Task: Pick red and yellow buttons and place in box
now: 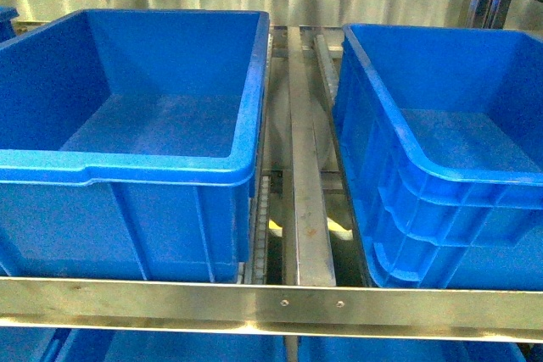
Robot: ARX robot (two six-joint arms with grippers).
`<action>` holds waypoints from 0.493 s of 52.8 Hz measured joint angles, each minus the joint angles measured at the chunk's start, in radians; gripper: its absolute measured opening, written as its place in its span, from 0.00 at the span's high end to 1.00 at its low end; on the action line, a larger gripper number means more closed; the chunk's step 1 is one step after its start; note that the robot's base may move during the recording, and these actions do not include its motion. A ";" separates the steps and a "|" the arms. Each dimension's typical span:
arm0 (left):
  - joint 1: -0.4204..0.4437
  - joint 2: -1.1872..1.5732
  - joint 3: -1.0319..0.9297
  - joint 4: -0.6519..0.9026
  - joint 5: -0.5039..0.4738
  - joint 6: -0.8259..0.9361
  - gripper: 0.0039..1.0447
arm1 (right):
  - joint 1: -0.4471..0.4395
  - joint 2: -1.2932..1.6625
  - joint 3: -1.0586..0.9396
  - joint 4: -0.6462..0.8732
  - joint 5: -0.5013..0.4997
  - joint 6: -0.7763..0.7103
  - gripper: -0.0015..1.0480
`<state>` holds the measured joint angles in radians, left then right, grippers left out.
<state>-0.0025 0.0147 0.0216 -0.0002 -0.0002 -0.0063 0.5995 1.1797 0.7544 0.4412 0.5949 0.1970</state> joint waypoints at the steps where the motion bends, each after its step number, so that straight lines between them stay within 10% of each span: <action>1: 0.000 0.000 0.000 0.000 0.000 0.000 0.07 | 0.011 -0.047 -0.055 0.000 0.009 -0.041 0.26; 26: 0.000 0.000 0.000 0.000 0.000 0.000 0.07 | -0.198 -0.572 -0.549 -0.051 -0.211 -0.191 0.97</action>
<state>-0.0025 0.0147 0.0216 -0.0002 -0.0006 -0.0063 0.4015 0.6075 0.2050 0.3901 0.3843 0.0059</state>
